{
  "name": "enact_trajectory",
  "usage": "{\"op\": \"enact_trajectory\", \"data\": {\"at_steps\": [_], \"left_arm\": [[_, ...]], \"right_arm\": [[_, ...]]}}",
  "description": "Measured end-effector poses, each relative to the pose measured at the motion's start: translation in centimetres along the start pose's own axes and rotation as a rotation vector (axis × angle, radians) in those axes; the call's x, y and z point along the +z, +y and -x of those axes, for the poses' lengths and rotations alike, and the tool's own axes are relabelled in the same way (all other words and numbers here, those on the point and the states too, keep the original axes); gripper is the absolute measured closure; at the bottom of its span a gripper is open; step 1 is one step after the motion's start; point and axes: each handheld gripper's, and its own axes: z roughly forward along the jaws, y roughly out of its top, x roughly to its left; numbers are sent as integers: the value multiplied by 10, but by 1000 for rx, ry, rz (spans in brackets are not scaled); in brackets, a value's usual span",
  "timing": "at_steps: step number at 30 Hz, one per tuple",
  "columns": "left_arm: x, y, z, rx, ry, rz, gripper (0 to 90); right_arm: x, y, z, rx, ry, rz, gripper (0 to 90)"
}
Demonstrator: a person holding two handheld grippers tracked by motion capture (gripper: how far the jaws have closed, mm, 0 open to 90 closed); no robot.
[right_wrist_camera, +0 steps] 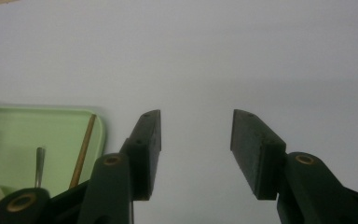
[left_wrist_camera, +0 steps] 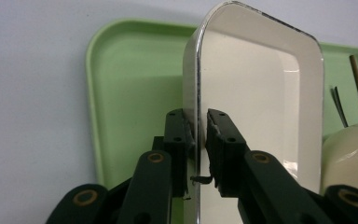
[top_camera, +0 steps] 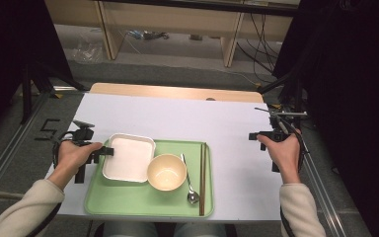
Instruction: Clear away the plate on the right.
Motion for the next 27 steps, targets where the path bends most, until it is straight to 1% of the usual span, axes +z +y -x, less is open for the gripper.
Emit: {"op": "enact_trajectory", "data": {"at_steps": [1,2,3,4,5,6,7,12,13,14,16,17,18,19,20,21,22,23,24,25,26,27], "left_arm": [[1,0,0,1,4,-5,779],[3,0,1,-2,6,-4,779],[3,0,0,1,12,-6,777],[4,-1,0,8,27,-4,779],[4,-1,0,23,39,-8,802],[6,-1,0,28,53,-4,826],[7,-2,-1,38,62,-12,827],[13,-5,-3,42,88,-21,819],[14,-7,-3,36,95,-11,815],[14,-7,-4,43,96,-20,809],[13,-9,-4,52,107,-16,803],[12,-9,-4,56,105,-12,799],[10,-10,-3,60,108,-1,793],[7,-10,-3,73,114,6,783],[5,-10,-3,78,121,17,772],[3,-10,-3,92,123,27,762],[1,-10,-2,101,130,35,751],[-2,-11,-1,114,135,51,737],[-5,-11,0,123,142,76,721],[-7,-12,1,131,147,91,695],[-11,-14,3,141,155,116,673],[-13,-14,3,164,163,124,616]], "right_arm": [[0,0,1,-11,0,-4,539],[0,0,-1,12,5,5,539],[0,0,1,-9,1,-3,539],[-1,0,4,-51,-7,-2,539],[-1,1,5,-48,13,-2,539],[-1,1,5,-49,14,-2,539],[-1,1,5,-48,12,-3,539],[-1,1,5,-50,13,-3,539],[-1,1,5,-49,13,-3,540],[-1,1,5,-48,13,-3,540],[-1,1,5,-49,13,-3,539],[-2,1,5,-48,14,-2,540],[-1,0,3,-13,23,-7,539],[0,1,6,-70,22,3,540],[0,1,7,-70,14,1,540],[-1,0,7,-59,20,-1,540],[0,1,7,-69,23,3,539],[0,1,6,-59,24,7,540],[0,1,7,-65,19,7,539],[-1,1,7,-67,21,6,539],[-1,1,7,-67,21,5,539],[-1,1,6,-64,6,1,538]]}}
